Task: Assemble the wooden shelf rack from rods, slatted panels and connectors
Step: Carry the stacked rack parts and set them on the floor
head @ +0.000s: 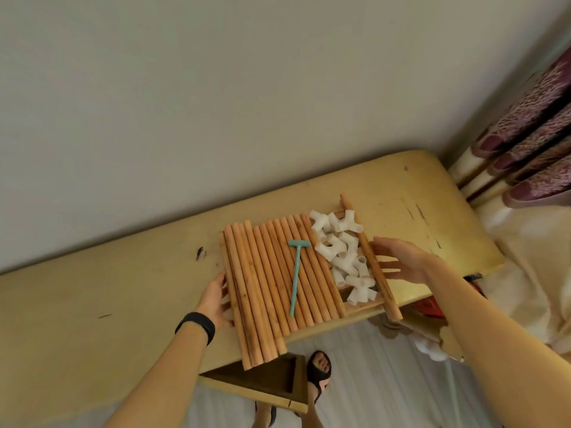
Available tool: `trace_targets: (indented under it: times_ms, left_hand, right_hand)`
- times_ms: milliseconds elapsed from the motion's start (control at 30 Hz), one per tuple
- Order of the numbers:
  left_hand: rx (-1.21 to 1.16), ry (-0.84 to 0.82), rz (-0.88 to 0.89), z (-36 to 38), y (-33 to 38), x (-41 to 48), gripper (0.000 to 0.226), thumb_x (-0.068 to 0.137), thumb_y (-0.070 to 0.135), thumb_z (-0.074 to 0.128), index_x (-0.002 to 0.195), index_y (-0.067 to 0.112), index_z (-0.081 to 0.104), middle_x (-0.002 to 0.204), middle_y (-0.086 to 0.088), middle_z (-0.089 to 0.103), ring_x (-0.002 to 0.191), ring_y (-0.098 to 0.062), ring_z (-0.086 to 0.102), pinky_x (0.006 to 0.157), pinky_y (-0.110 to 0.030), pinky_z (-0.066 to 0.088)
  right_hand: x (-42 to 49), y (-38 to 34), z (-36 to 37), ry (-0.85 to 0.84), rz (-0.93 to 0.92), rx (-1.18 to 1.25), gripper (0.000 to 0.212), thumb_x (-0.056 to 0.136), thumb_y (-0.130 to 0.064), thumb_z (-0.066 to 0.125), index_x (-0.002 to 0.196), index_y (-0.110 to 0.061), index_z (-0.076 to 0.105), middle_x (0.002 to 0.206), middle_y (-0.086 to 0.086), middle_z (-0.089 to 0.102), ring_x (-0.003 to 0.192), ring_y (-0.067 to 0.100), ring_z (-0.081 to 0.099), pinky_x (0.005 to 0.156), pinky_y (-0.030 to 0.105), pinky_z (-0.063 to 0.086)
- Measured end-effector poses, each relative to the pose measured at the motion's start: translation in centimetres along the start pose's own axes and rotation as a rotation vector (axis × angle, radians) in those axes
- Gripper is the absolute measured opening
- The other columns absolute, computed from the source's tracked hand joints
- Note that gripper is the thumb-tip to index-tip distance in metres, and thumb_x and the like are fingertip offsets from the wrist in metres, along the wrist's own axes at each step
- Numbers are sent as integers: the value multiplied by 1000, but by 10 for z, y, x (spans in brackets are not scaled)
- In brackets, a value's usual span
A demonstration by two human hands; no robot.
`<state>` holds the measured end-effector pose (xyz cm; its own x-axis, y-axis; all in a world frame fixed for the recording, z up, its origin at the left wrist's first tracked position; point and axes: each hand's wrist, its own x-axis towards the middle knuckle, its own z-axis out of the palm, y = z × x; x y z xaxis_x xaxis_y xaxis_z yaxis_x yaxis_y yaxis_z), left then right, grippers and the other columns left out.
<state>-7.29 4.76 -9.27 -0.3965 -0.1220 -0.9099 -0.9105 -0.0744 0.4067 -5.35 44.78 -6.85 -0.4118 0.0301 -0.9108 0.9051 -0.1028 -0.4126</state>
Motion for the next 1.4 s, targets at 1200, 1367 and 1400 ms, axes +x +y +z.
trace_targets:
  times_ms: [1200, 1367, 1400]
  left_hand:
    - [692, -461, 57, 3, 38, -122, 65, 80, 66, 62, 132, 33, 42, 128, -3, 44, 117, -35, 41, 106, -74, 23]
    - [976, -591, 69, 47, -6, -173, 70, 67, 70, 69, 127, 38, 53, 131, -4, 50, 120, -38, 45, 101, -77, 31]
    - [1022, -616, 70, 55, -19, -181, 68, 67, 70, 68, 126, 39, 54, 132, -5, 50, 119, -38, 46, 98, -76, 34]
  right_hand:
    - [-225, 253, 84, 307, -44, 835, 57, 71, -50, 76, 118, -24, 58, 125, 6, 55, 114, 34, 51, 91, 63, 44]
    - [-289, 355, 123, 457, -65, 1056, 50, 81, -51, 72, 117, -16, 68, 128, 3, 59, 119, 32, 51, 93, 63, 43]
    - [-302, 375, 131, 488, -74, 1101, 48, 84, -51, 71, 117, -16, 69, 127, 2, 59, 120, 31, 51, 98, 65, 41]
